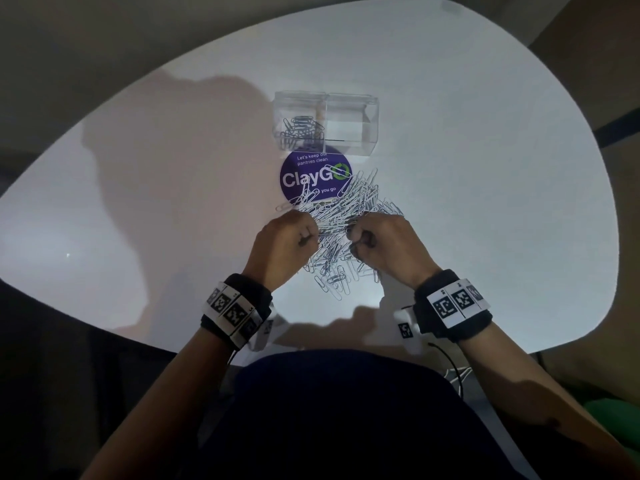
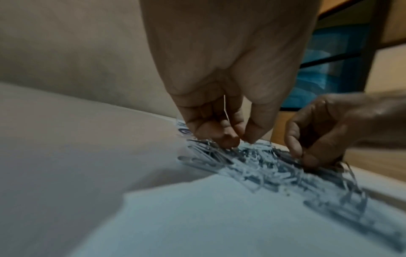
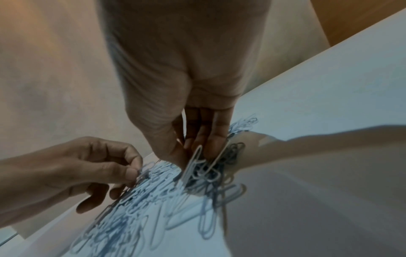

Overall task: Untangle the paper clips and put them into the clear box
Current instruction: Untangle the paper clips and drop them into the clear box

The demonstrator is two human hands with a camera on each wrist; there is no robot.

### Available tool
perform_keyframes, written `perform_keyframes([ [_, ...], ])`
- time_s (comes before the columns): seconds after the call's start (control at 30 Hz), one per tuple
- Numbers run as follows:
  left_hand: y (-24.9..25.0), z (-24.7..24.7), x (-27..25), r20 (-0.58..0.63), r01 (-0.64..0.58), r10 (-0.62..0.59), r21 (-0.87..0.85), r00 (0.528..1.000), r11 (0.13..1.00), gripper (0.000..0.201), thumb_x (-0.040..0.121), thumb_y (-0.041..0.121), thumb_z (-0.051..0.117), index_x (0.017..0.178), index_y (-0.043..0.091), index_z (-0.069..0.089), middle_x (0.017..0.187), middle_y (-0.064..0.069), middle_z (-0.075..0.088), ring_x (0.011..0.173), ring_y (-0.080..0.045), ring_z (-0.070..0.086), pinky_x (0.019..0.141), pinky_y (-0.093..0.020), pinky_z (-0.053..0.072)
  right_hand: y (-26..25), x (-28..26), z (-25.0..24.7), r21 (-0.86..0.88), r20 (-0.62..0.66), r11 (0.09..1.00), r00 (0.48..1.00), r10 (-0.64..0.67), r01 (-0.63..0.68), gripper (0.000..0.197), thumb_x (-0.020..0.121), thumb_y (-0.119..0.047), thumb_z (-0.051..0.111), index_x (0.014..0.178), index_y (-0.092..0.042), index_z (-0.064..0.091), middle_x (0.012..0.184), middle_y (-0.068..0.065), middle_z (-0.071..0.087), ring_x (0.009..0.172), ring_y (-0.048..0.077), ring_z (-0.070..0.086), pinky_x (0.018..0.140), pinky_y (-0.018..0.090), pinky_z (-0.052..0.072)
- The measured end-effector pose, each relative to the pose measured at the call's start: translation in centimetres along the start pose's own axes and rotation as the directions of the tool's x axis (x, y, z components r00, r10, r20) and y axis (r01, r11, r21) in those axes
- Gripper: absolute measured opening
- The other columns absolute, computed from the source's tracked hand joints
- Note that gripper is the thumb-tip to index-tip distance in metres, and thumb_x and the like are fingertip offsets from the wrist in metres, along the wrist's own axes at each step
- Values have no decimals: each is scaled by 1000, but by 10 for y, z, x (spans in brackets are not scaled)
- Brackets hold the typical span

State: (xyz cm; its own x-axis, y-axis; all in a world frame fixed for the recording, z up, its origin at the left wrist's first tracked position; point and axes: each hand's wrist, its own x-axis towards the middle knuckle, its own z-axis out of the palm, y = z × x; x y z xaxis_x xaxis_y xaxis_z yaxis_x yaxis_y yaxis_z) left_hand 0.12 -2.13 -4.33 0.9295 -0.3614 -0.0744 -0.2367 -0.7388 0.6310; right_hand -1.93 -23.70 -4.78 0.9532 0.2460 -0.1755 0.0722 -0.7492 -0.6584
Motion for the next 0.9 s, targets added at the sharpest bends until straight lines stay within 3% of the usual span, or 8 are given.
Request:
perform_keyframes([
  [0.13,3,-4,2,-56,25,-31,-101,998,995,8,79,12,67,75,17,62,70,11,59,60,-2,53,60,-19,44,-4,-1,1,-27,-57,1000,998,14,-16,12,80,-24,73,91,-24,69,81,-15,61,73,12,59,64,28,48],
  [0.27,18,-5,4,-15,72,-78,-261,997,963,4,81,15,69,79,17,66,72,9,64,68,-3,57,64,-14,43,-16,4,3,188,-35,982,999,-27,34,32,85,-37,74,113,-21,69,88,-10,71,73,7,64,70,24,51],
  [0.43,21,1,7,25,92,-89,-288,996,953,1,84,16,68,85,17,68,75,9,65,69,1,57,67,-14,44,-19,5,-2,479,-90,876,991,99,-44,6,82,-12,78,82,-16,73,73,2,72,63,20,66,63,36,56],
  [0.5,18,6,5,44,82,-76,-155,996,985,4,85,23,68,86,20,66,78,10,65,70,-3,57,66,-23,48,-14,4,-6,511,-104,857,985,137,-65,13,83,-8,75,77,-17,69,71,3,70,62,15,63,63,30,53],
  [0.63,23,19,-1,93,-2,-16,188,996,982,23,80,36,73,85,16,63,83,4,65,77,-16,57,62,-29,42,0,1,-14,505,-183,858,959,216,-97,21,79,1,70,65,1,55,65,19,59,58,17,55,61,31,47],
  [0.7,24,23,0,106,8,-28,190,994,982,22,80,33,74,85,13,65,83,2,65,79,-18,57,62,-29,41,4,0,-15,514,-213,849,940,266,-124,25,74,5,72,60,2,52,57,17,55,57,14,57,65,31,50],
  [0.8,19,20,3,129,47,-59,96,990,994,10,80,22,75,77,17,66,76,9,62,72,-10,55,65,-31,48,10,-1,-19,581,-217,797,913,347,-165,26,71,8,74,58,9,52,49,-2,58,58,-2,61,75,20,53],
  [0.9,14,13,4,102,87,-81,-55,991,995,11,77,7,70,72,17,68,70,11,67,65,-7,60,66,-32,54,16,-3,-22,691,-156,700,909,386,-179,21,68,12,70,60,6,50,61,30,61,57,24,65,71,36,56],
])
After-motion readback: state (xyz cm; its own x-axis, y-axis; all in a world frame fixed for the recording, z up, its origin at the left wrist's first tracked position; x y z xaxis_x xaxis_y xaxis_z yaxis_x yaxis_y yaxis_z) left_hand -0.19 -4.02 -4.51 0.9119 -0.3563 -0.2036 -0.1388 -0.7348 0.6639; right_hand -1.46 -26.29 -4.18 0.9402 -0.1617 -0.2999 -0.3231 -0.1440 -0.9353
